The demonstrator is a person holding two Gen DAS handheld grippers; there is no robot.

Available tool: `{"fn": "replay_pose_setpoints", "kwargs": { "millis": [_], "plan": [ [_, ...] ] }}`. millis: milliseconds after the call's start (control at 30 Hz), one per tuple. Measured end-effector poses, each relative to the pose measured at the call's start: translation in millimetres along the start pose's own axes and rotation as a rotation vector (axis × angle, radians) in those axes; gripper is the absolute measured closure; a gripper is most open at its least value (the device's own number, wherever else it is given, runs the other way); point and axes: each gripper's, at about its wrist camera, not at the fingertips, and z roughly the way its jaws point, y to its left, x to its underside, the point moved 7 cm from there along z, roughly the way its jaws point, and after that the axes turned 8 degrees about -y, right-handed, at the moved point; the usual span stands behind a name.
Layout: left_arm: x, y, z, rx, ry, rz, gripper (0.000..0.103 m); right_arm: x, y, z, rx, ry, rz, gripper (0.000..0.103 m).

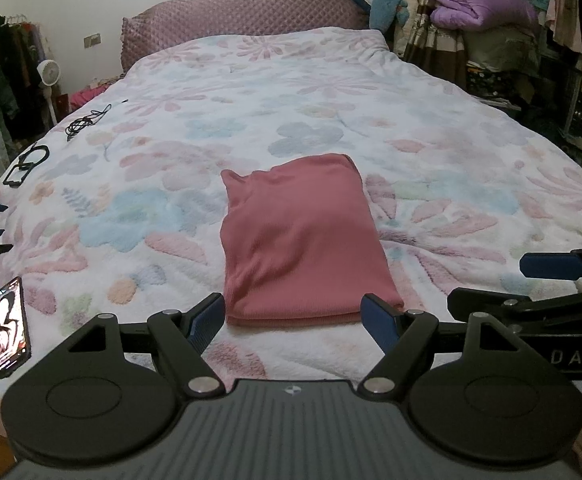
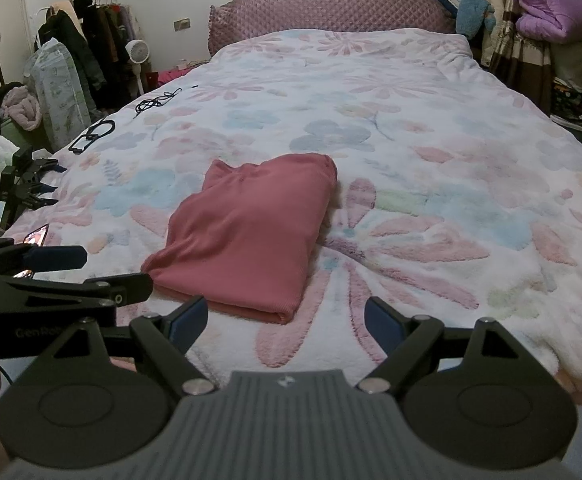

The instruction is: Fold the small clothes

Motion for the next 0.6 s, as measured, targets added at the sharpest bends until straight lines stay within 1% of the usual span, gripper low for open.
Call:
{"fn": "replay_pose_setpoints", "kwargs": {
  "millis": [333, 600],
  "plan": [
    [1.7, -0.9, 0.7, 0.003, -0.006, 0.006, 0.013, 0.8, -1.0, 0.1, 0.001, 0.000, 0.008, 0.021],
    [1.6, 0.7, -0.3, -0.004, -0.011, -0.010, 0.013, 0.3, -2.0, -0.7, 0.005, -0.003, 0.010, 0.021]
  ]
}}
